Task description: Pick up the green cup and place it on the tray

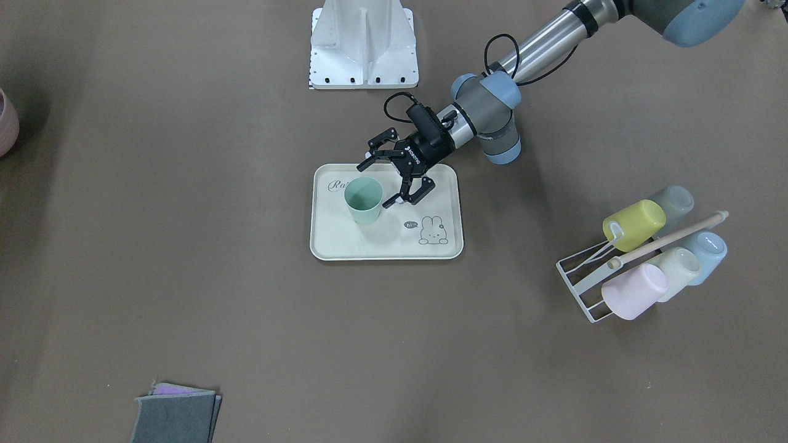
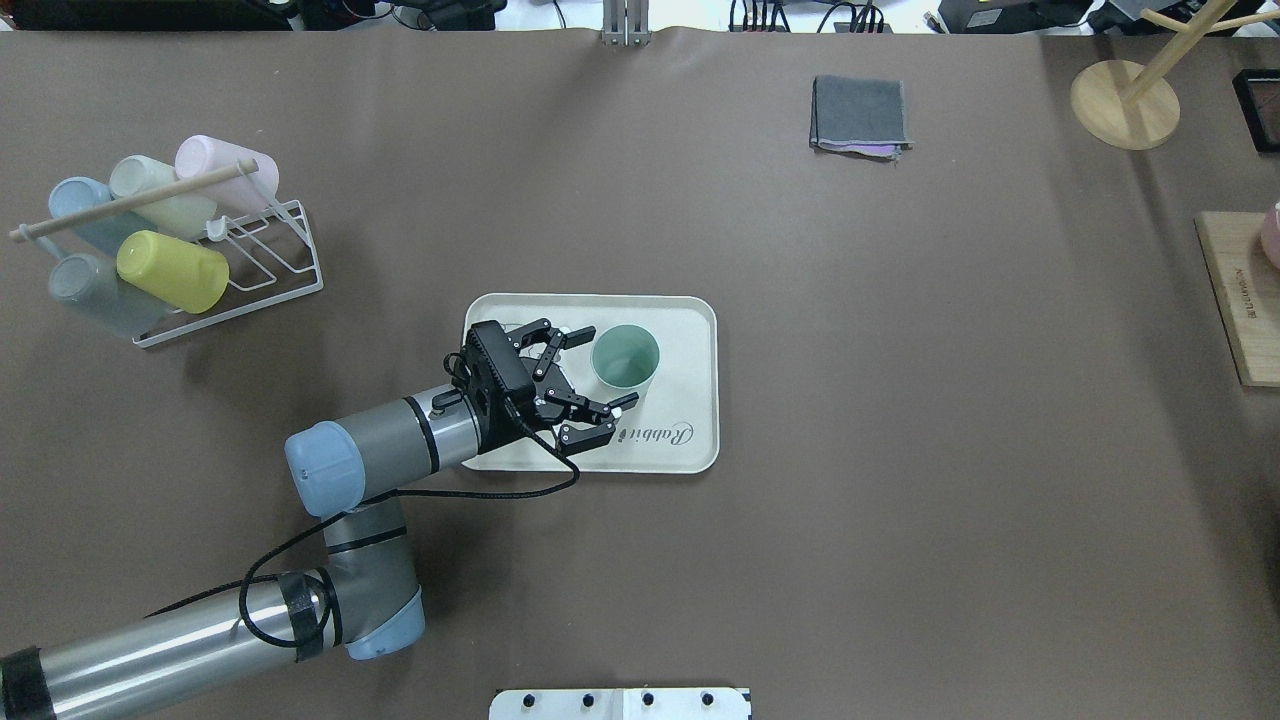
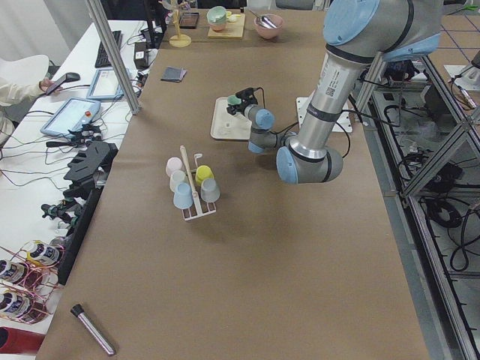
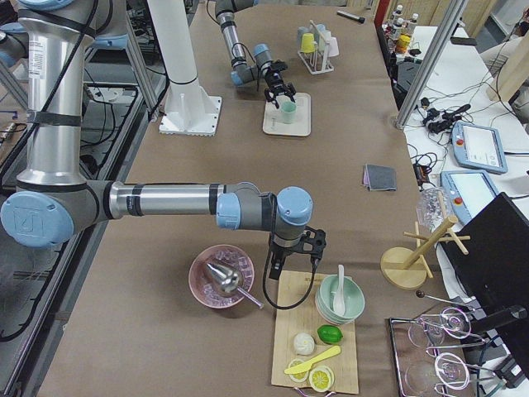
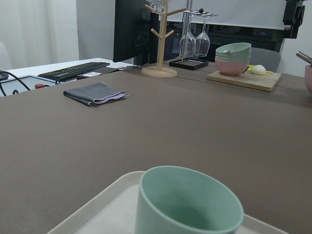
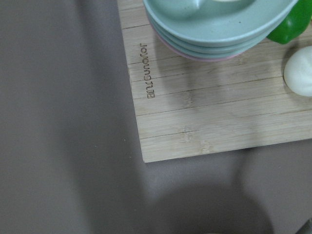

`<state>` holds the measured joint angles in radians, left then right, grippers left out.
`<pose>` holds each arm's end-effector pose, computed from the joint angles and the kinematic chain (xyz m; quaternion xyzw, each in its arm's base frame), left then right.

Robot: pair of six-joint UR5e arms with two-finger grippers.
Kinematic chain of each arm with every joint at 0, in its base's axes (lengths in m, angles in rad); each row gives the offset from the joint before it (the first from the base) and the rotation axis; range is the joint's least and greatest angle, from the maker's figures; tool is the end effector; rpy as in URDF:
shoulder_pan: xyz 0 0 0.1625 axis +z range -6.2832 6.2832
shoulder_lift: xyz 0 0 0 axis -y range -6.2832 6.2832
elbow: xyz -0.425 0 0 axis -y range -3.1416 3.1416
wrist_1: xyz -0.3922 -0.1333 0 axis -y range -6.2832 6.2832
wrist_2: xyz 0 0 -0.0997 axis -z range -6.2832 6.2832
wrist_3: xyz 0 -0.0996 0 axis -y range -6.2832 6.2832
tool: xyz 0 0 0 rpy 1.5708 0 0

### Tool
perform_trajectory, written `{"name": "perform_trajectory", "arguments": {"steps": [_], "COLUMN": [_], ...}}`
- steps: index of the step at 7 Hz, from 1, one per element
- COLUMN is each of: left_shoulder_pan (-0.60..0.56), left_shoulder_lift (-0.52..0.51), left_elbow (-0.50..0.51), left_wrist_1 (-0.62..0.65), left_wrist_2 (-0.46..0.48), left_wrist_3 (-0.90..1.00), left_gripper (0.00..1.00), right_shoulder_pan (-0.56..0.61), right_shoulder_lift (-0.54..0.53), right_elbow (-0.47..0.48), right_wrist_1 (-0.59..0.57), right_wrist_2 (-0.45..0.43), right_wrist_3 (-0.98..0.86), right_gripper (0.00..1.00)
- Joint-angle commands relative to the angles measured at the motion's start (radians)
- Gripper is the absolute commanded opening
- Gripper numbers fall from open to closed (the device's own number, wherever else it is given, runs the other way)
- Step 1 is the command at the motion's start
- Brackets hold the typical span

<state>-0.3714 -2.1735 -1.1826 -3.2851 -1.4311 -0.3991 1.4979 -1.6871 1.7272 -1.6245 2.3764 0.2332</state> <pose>0.5817 -0.3845 0.3012 0.6000 0.5599 0.1686 0.5459 0.0292 -0.4446 0.6392 -0.0659 -0.3865 0.0763 0.9168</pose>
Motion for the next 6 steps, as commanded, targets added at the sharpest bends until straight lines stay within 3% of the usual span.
{"name": "perform_trajectory", "arguments": {"steps": [1, 3, 5, 6], "left_shoulder_pan": [-0.029, -0.136, -0.242, -0.321], "left_shoulder_lift": [-0.002, -0.012, -0.05, -0.092], "left_elbow": [-0.118, -0.257, -0.298, -0.322], "left_wrist_1": [0.104, 0.398, 0.665, 0.846], "left_wrist_2": [0.003, 0.001, -0.011, -0.069], "left_wrist_3": [-0.014, -0.014, -0.012, -0.012], "left_gripper": [0.98, 0.98, 0.98, 0.98], "right_shoulder_pan": [0.004, 0.004, 0.004, 0.004], "right_shoulder_lift": [0.0, 0.0, 0.0, 0.001], "right_elbow": [0.002, 0.003, 0.005, 0.005], "right_wrist_1": [0.0, 0.0, 0.0, 0.0], "right_wrist_2": [0.004, 0.004, 0.004, 0.004], "right_wrist_3": [0.0, 0.0, 0.0, 0.0], "right_gripper": [1.0, 1.0, 1.0, 1.0]}}
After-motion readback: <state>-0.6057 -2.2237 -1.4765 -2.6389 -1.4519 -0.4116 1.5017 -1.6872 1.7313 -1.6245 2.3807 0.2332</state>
